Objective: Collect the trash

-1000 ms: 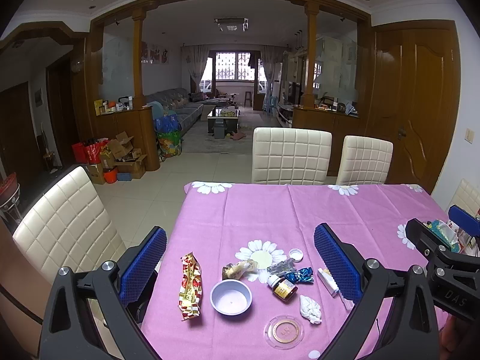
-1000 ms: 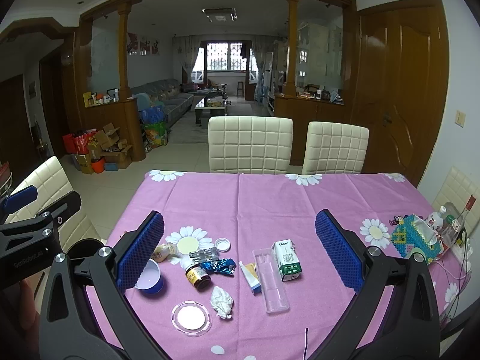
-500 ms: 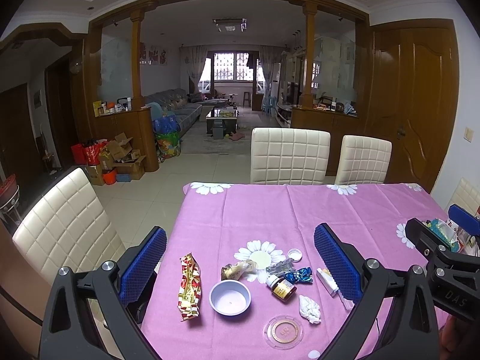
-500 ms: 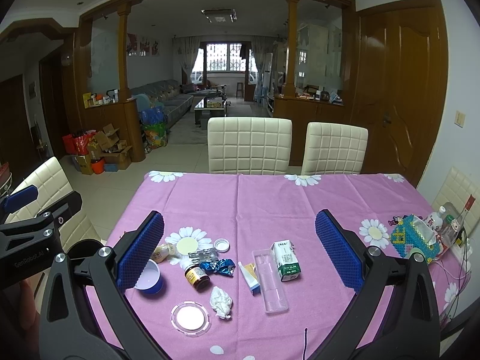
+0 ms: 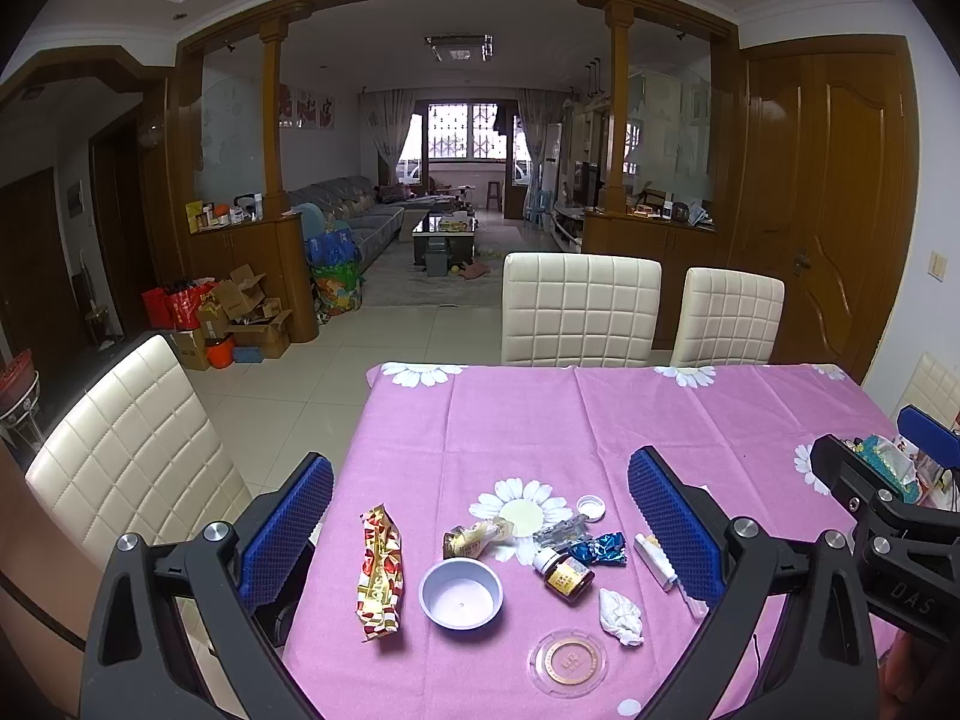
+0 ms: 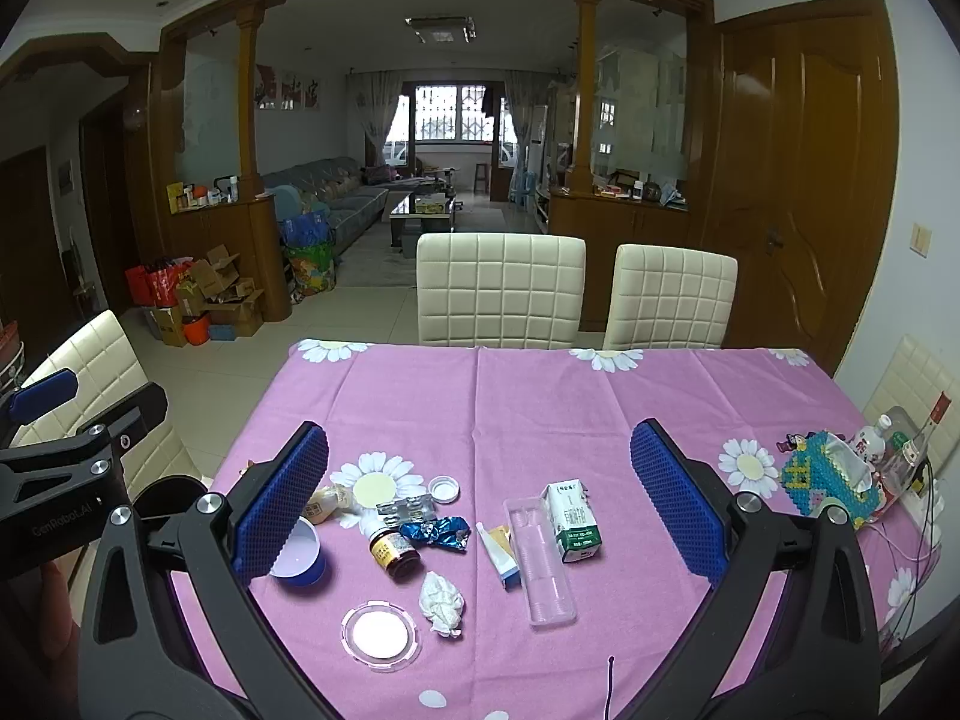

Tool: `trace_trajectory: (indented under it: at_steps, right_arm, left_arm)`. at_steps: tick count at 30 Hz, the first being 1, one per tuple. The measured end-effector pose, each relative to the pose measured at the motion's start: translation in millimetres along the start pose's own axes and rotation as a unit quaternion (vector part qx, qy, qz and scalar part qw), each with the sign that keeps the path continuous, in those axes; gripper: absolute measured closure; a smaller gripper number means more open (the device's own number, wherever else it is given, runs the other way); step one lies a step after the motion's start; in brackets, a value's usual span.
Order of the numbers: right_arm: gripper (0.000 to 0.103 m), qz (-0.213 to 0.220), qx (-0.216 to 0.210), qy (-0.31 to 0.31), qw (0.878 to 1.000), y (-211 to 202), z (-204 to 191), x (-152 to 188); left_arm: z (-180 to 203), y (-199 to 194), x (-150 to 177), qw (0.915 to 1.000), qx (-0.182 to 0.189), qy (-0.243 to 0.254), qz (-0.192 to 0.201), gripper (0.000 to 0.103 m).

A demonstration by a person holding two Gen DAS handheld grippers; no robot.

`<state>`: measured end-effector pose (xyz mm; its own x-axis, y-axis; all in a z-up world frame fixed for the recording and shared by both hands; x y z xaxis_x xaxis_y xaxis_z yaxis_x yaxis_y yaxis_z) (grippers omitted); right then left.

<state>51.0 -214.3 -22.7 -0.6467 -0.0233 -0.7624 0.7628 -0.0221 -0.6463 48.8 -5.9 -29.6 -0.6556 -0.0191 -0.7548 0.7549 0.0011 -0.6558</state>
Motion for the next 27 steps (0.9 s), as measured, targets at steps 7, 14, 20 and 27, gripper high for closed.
trace_trajectory:
  at_steps: [7, 14, 20, 27]
  right_arm:
    - [0.004, 0.000, 0.000, 0.001, 1.000, 0.0, 0.2, 0.0]
    - [0.004, -0.001, 0.001, 0.001, 1.000, 0.0, 1.1, -0.2]
    - [0.004, -0.001, 0.000, 0.000, 1.000, 1.1, 0.0, -0.1]
    - [0.004, -0.001, 0.000, 0.000, 1.000, 2.1, -1.8, 0.8]
  left_arm:
    - [0.1, -0.1, -0.4, 1.0000, 0.000, 0.000, 0.000, 0.007]
    - [0.5, -0.2, -0.8, 1.0000, 0.000, 0.000, 0.000, 0.007]
    - [0.4, -0.1, -0.6, 1.0000, 0.000, 0.000, 0.000, 0.007]
    - [0.3, -0.2, -0.9, 1.0000, 0.000, 0.000, 0.000, 0.007]
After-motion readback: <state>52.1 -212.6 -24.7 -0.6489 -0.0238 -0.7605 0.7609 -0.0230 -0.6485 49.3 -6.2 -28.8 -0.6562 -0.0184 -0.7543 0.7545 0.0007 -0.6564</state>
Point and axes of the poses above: each gripper's, at about its wrist camera, not at the fingertips, and y roughly the way its jaws point, z to its right, x to its underside, the point moved 6 cm from there along y, roughly the way its jaws point, and after that the axes turned 11 degrees about -z, right-handed, at the moved point
